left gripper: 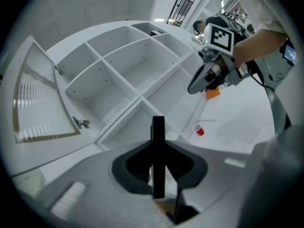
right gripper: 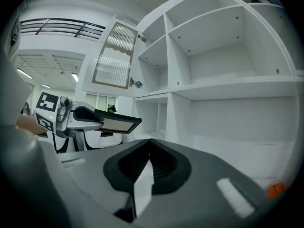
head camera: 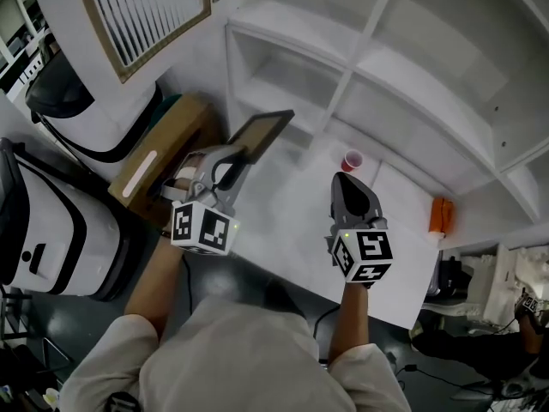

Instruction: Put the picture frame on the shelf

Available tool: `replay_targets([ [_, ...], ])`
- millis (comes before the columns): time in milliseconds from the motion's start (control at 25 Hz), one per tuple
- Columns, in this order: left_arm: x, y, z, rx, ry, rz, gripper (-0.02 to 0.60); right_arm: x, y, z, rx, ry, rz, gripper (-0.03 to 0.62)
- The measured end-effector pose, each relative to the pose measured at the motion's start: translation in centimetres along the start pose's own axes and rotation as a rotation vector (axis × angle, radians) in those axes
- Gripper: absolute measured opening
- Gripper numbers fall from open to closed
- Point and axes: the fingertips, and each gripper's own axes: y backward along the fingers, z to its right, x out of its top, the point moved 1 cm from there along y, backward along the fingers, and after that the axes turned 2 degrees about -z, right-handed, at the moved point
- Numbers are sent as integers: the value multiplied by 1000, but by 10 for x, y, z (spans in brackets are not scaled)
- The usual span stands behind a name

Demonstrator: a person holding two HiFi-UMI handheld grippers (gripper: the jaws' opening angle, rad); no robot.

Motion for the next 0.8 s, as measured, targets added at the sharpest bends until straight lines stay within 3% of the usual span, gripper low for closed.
replay_targets([
  [800, -22, -97, 20, -91, -149, -84, 61, -37, -47, 57, 33, -92, -68, 6],
])
